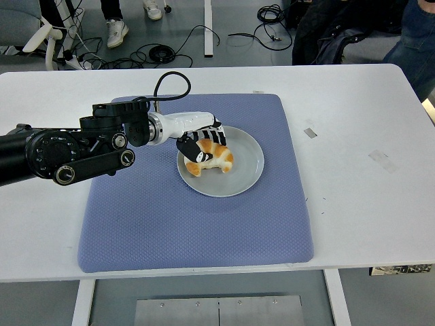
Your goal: Place the bread on the table
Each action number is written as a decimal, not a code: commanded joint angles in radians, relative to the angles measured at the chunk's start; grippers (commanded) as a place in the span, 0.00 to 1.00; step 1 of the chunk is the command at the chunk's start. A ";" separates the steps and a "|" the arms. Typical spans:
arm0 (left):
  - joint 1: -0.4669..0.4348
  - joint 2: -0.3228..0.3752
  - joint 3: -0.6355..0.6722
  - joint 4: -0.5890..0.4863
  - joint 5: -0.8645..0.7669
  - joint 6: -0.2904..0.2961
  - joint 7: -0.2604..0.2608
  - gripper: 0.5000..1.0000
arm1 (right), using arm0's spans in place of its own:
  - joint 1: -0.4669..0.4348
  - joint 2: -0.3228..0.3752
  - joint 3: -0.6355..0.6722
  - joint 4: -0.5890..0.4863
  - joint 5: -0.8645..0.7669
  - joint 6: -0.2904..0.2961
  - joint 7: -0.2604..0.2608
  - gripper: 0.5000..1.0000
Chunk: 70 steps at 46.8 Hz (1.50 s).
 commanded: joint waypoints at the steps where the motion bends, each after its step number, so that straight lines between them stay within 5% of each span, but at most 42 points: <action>1: -0.006 0.000 -0.003 0.001 -0.006 -0.001 0.000 0.00 | 0.000 0.000 0.000 0.000 -0.001 0.000 0.000 1.00; 16: -0.030 0.043 -0.008 0.002 -0.055 -0.011 -0.011 0.00 | 0.000 0.000 0.000 0.000 -0.001 0.000 0.000 1.00; 49: -0.018 0.262 -0.012 0.010 -0.041 -0.029 -0.052 0.00 | 0.000 0.000 0.000 0.000 -0.001 0.000 0.000 1.00; 70: 0.014 0.256 0.043 0.096 -0.036 -0.006 -0.092 0.00 | 0.000 0.000 0.000 0.000 -0.001 0.000 0.000 1.00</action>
